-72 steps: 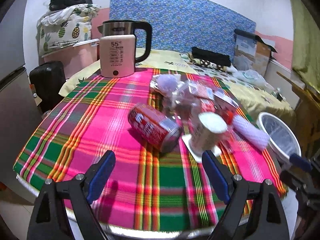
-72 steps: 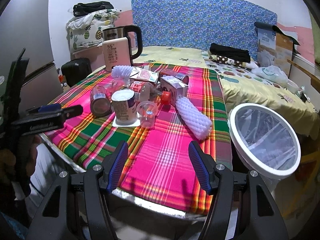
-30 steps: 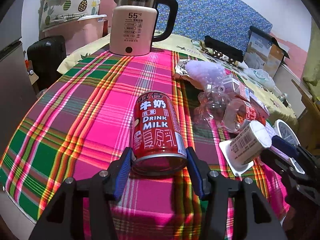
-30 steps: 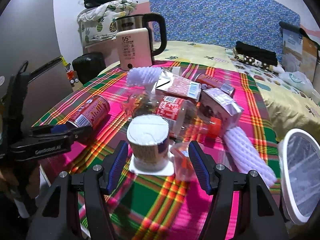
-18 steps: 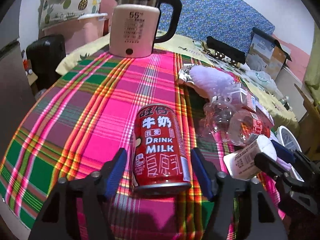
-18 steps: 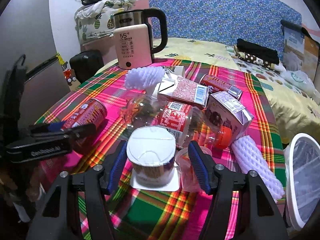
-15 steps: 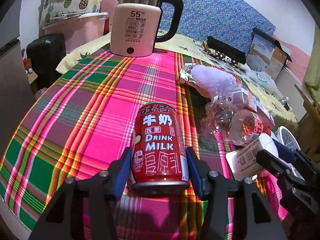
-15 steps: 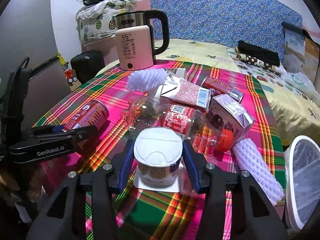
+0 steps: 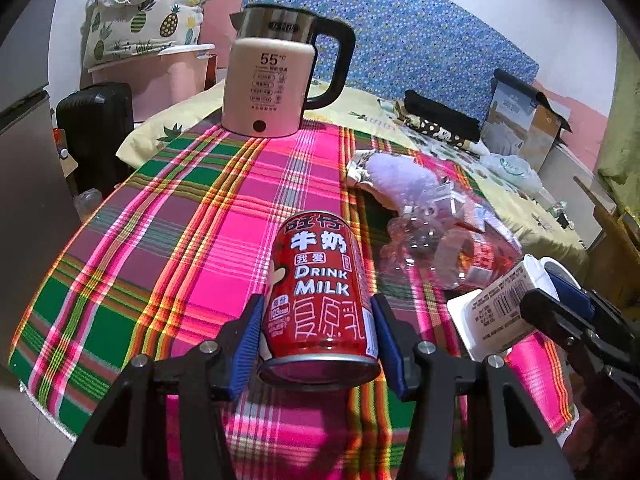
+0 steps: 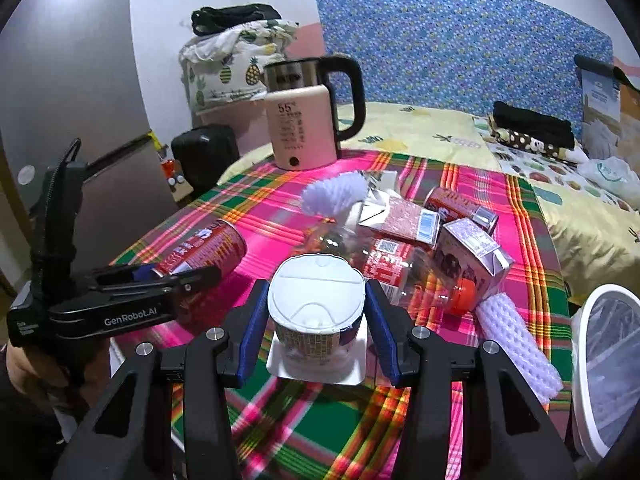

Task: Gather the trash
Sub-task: 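Carry the can and paper cup over the white trash bin with both tools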

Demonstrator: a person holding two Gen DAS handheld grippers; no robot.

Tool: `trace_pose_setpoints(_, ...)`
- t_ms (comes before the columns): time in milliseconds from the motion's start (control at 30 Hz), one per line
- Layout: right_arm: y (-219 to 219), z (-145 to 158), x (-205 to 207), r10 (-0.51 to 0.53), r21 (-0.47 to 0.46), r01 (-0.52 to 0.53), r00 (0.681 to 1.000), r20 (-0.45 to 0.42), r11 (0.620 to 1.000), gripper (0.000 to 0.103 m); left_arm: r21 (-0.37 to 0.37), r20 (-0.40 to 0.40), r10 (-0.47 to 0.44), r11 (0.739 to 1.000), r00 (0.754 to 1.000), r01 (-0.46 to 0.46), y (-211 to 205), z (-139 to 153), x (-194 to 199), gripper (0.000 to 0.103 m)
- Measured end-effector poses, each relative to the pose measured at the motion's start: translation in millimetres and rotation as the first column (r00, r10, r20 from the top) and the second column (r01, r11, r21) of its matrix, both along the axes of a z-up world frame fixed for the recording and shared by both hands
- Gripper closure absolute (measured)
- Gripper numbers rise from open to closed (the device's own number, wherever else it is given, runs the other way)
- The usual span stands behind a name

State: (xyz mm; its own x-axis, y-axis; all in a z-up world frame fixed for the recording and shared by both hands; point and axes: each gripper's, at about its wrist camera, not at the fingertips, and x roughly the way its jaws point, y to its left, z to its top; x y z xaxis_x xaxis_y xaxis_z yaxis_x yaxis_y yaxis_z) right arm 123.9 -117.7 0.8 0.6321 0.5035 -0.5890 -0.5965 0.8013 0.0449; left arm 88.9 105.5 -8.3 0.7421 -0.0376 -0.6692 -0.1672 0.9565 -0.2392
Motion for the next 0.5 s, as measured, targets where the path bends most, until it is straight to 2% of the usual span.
trace_pose_setpoints(200, -10, 12, -6, -0.011, 0.043, 0.009, 0.999, 0.033, 0.999, 0.054, 0.017, 0.035, -0.018, 1.0, 0.999, 0.018, -11, 17, -8, 0.048)
trace_pose_setpoints(500, -49, 22, 0, -0.112, 0.113, 0.107, 0.993, 0.043, 0.988, 0.054, 0.033, 0.063, -0.079, 0.996, 0.995, 0.077, -39, 33, -1, 0.048)
